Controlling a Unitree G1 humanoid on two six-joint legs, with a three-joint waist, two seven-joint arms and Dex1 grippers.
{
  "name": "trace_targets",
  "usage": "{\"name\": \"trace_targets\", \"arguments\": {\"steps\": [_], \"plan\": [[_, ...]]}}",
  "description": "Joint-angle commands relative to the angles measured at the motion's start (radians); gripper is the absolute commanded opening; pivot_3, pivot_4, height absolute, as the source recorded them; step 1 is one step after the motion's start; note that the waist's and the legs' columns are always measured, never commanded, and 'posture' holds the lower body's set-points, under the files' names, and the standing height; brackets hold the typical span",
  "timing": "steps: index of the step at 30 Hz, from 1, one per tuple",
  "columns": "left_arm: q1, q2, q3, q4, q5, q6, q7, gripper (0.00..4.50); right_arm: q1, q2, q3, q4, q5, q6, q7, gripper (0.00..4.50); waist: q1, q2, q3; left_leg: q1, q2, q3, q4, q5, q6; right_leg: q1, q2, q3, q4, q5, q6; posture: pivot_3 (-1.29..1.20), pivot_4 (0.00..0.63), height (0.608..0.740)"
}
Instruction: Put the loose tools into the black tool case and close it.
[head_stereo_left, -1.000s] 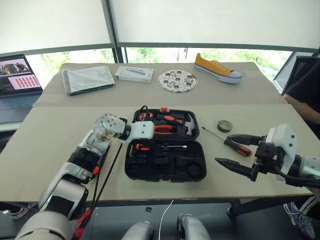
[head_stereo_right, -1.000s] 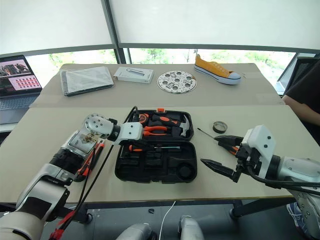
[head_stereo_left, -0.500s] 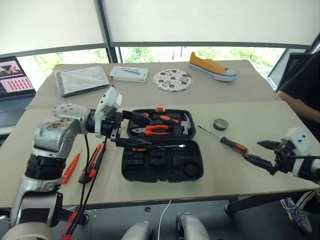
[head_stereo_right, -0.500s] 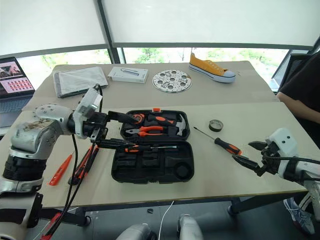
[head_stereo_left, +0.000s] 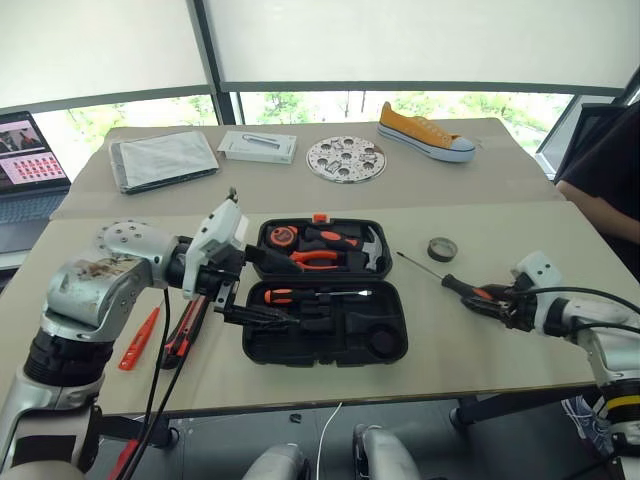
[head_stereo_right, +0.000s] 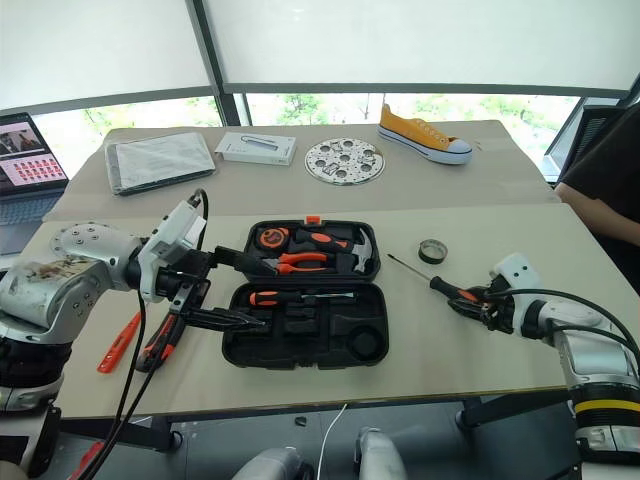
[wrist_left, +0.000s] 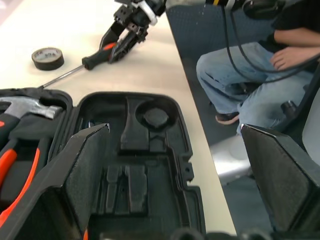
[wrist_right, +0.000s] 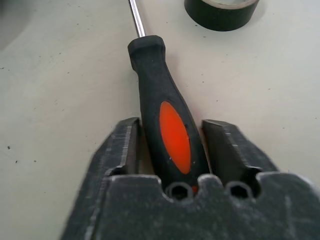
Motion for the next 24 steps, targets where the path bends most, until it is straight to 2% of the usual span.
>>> {"name": "trace_targets", "arguments": {"steps": [1,6,11,15,18,21,24], "plan": [[0.037,0.064,0.023,-0.022,0.01,-0.038,-0.023,4.5,0.014,-0.038,-0.067,-0.053,0.033,0.018,0.016,1.04,0.0,0.0,0.0,0.0,0.0,0.0,-0.001,0.0,-0.001,0.0,0.0,0.0,0.0,0.0,0.0,0.0,0.15,0.737],[0.126,0.154,0.075,-0.022,0.002,-0.061,-0.05,4.5,-0.015,-0.092,-0.134,-0.211,0.149,0.108,0.102,1.04,-0.001,0.004,0.002,-0.001,0.0,0.002,-0.002,0.001,-0.001,-0.003,0.0,0.0,0.0,0.0,0.0,0.0,0.15,0.737],[0.205,0.215,0.111,-0.043,-0.008,-0.076,-0.069,4.5,-0.054,-0.088,-0.018,-0.491,0.221,0.151,0.189,1.04,-0.016,0.005,0.002,-0.001,0.002,0.003,-0.005,0.001,-0.001,-0.005,0.001,0.0,0.001,-0.002,-0.003,0.0,0.15,0.737],[0.216,0.21,0.115,-0.057,-0.014,-0.079,-0.044,4.5,-0.117,-0.038,0.205,-0.621,0.114,0.094,0.223,1.04,-0.016,0.004,0.002,-0.001,0.002,0.003,-0.005,0.001,-0.001,-0.005,0.0,0.0,0.001,-0.002,-0.003,0.0,0.15,0.737],[0.212,0.197,0.111,-0.061,-0.013,-0.083,-0.021,4.5,-0.204,0.02,0.358,-0.586,-0.017,0.048,0.207,1.04,-0.013,0.004,0.002,-0.002,0.001,0.003,-0.005,0.001,-0.001,-0.005,0.0,-0.001,0.001,-0.002,-0.002,0.0,0.15,0.737],[0.207,0.186,0.108,-0.061,-0.013,-0.086,-0.001,4.5,-0.273,0.062,0.442,-0.513,-0.108,0.009,0.204,1.04,-0.011,0.003,0.003,-0.002,0.0,0.004,-0.004,0.001,-0.001,-0.006,0.0,-0.002,0.001,-0.001,-0.002,0.0,0.15,0.737],[0.207,0.184,0.108,-0.068,-0.017,-0.081,0.009,4.5,-0.305,0.083,0.468,-0.456,-0.153,-0.012,0.199,1.04,-0.009,0.003,0.003,-0.003,0.0,0.004,-0.005,0.001,-0.001,-0.008,0.0,-0.003,0.001,-0.001,-0.002,0.0,0.15,0.737]]}}
